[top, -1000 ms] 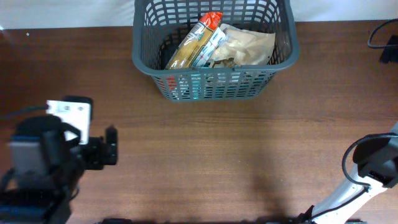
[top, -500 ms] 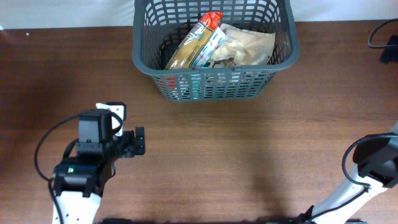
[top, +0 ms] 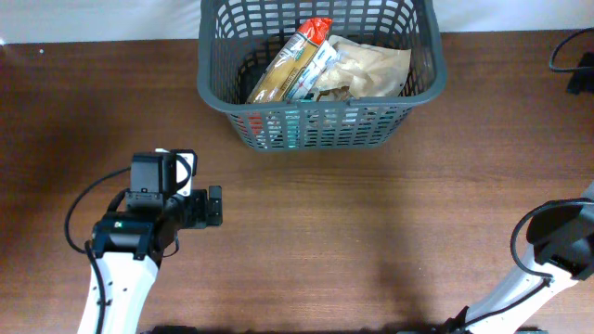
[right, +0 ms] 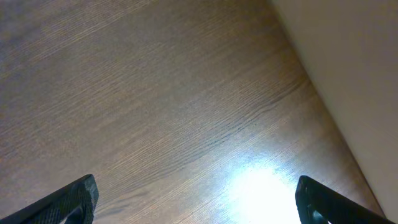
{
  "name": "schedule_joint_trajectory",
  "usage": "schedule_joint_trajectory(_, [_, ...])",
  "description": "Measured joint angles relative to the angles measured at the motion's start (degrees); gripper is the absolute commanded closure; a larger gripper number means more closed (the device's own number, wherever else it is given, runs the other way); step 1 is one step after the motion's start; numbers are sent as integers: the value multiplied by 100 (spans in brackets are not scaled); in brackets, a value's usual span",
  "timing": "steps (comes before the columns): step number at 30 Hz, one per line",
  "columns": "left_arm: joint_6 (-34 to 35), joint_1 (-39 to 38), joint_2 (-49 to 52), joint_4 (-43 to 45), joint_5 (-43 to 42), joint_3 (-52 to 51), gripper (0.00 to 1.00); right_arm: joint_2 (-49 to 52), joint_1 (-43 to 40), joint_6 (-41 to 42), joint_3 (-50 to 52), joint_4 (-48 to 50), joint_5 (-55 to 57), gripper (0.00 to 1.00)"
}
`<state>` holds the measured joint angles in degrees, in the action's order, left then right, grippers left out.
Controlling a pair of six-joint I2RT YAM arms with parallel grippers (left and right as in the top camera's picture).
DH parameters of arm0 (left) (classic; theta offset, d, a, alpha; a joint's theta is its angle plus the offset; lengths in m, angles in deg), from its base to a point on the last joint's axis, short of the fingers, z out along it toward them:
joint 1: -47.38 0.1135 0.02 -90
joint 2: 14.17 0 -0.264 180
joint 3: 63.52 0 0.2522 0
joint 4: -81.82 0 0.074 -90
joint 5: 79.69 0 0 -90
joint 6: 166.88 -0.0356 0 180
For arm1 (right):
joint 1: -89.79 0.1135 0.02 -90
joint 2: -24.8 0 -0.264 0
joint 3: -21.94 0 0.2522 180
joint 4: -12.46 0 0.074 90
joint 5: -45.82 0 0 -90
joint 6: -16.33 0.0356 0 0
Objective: Pack container
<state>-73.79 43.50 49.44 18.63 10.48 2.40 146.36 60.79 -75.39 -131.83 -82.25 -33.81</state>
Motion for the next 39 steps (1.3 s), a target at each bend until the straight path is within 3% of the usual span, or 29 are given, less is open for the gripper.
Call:
schedule_joint_trajectory(24, [0, 0, 122, 0, 0, 0, 1, -109, 39, 0, 2, -2, 0, 1])
schedule_joint_trajectory(31, [0, 0, 122, 0, 0, 0, 1, -1049, 452, 0, 9, 0, 2, 1])
schedule_joint_trajectory(39, [0, 0, 122, 0, 0, 0, 1, -2643, 1797, -7, 168, 22, -11, 1])
